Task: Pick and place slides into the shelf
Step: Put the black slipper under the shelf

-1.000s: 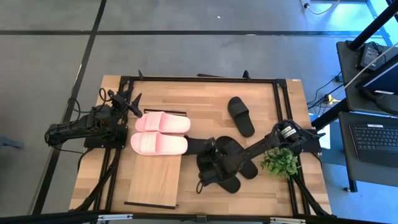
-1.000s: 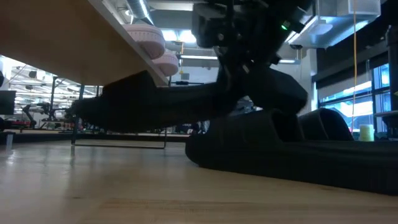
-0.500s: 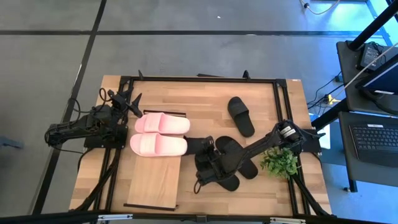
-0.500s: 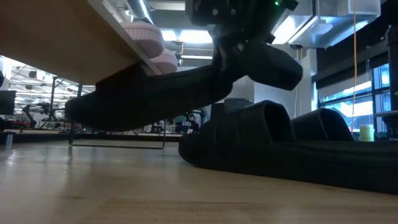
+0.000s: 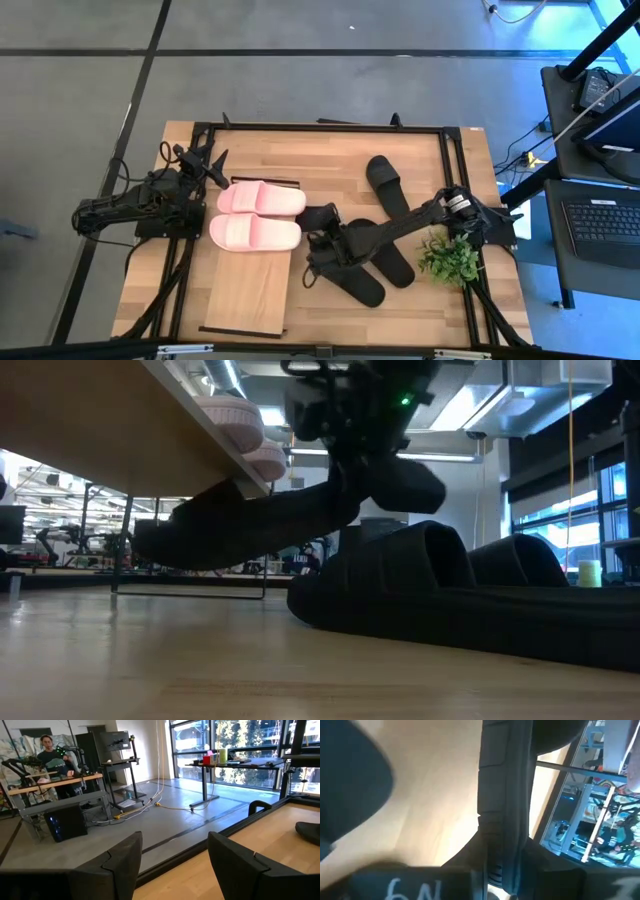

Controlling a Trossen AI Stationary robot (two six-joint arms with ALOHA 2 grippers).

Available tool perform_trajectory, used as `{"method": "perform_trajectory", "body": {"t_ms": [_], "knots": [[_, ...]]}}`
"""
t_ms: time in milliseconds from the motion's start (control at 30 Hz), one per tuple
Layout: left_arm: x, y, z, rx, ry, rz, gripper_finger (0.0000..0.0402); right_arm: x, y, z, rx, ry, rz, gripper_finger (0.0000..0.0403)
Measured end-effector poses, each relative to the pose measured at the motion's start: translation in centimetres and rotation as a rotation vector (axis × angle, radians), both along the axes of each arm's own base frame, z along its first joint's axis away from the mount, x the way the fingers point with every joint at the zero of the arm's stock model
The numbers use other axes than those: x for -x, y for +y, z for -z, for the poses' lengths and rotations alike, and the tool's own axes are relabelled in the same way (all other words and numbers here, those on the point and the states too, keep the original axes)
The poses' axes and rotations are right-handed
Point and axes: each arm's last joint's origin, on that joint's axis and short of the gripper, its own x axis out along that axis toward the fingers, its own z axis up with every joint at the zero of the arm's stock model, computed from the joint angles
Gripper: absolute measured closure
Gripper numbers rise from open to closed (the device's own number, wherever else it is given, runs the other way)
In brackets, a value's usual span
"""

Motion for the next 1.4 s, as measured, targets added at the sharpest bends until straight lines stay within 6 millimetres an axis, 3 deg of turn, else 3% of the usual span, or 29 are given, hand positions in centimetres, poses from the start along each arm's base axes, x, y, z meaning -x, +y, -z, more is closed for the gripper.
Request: {"method": "perform_trajectory", "body": {"t_ms": [467,700,1100,1400], "knots": [[0.0,0.0,0.0,0.000,0.001,0.000,0.0185,-1.2,-4.1,4.0,0.009,-0.062,-0.027,0.0347],[0.0,0.0,0.0,0.000,0.001,0.000,0.0185,-1.7,-5.3,4.9,-0.124,-0.096,-0.059,0.0343],[0.0,0.0,0.0,0.000,0.001,0.000,0.0185,-1.2,-5.3,5.5,-0.165,-0.030,-0.097,0.0251],[0.0,0.0,0.0,0.000,0.001,0.000,0.0185,-1.6,-5.1,4.6,-0.243,-0.036,-0.085,0.0190]]}}
